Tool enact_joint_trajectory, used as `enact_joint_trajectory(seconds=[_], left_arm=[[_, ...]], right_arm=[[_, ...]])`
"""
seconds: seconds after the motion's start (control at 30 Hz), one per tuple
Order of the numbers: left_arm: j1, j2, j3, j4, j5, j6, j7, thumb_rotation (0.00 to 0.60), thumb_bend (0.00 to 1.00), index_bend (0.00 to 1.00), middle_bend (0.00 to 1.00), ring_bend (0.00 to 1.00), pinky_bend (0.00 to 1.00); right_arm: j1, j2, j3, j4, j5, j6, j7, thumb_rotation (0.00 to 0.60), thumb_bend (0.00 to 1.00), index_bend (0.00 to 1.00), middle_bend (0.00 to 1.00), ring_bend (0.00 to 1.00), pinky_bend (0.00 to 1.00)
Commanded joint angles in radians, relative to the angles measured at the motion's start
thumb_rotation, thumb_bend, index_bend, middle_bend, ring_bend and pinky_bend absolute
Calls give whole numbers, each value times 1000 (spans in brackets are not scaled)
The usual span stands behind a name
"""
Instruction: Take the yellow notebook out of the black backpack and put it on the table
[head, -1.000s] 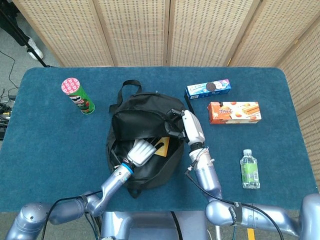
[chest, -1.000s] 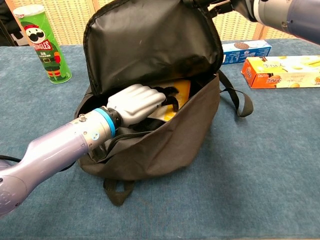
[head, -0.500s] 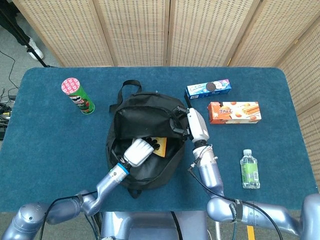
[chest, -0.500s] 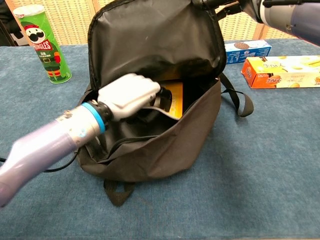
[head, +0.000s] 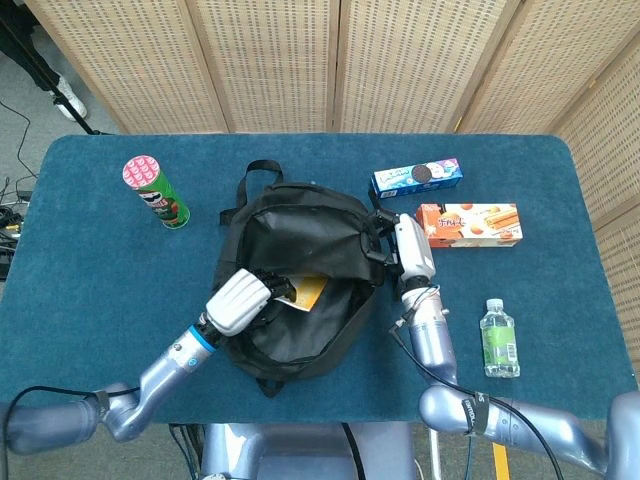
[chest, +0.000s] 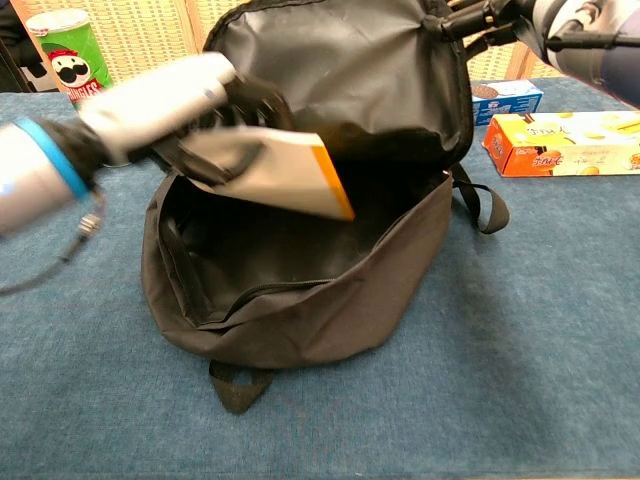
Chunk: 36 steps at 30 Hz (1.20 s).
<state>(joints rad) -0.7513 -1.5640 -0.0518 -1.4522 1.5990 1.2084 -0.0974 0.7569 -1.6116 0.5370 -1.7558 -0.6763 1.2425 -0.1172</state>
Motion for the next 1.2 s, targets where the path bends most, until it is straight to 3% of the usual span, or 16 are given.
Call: enact_joint_trajectory(seconds=[0.03, 0.3, 0.5, 0.73, 0.83, 0.93, 1.07, 1.2], left_arm=[[30, 241, 19, -238, -28, -39, -93, 600, 598, 814, 535, 489, 583], [76, 503, 18, -397, 6, 10, -253, 600, 601, 820, 539, 490, 585], [145, 632, -8, -350, 16, 129, -341, 600, 600, 822, 541, 490, 585], [204, 618, -41, -204, -42, 199, -272, 600, 601, 826, 543, 491, 585], [235, 558, -39, -62, -41, 240, -134, 600, 601, 826, 543, 491, 585], [251, 478, -33, 49, -34, 259, -78, 600, 601, 826, 543, 490, 585], [242, 427, -13, 114, -44, 182, -103, 600, 601, 826, 543, 491, 585], [213, 472, 15, 43, -99, 9, -104, 600, 602, 826, 543, 491, 585]], right_arm=[[-7, -2, -9, 13, -2, 0, 5, 600, 548, 682, 550, 415, 409], [-28, -14, -32, 49, -14, 0, 21, 600, 550, 682, 550, 415, 409], [-47, -22, -52, 60, -28, -4, 36, 600, 550, 683, 550, 415, 409], [-57, -37, -68, 67, -43, -8, 39, 600, 548, 683, 550, 415, 409], [-59, -49, -77, 71, -49, -12, 40, 600, 550, 683, 550, 415, 409], [-61, -59, -83, 79, -54, -18, 42, 600, 553, 683, 550, 415, 409], [-67, -71, -88, 88, -55, -26, 49, 600, 550, 683, 550, 415, 409], [-71, -71, -94, 98, -57, -39, 46, 600, 549, 684, 550, 415, 409]])
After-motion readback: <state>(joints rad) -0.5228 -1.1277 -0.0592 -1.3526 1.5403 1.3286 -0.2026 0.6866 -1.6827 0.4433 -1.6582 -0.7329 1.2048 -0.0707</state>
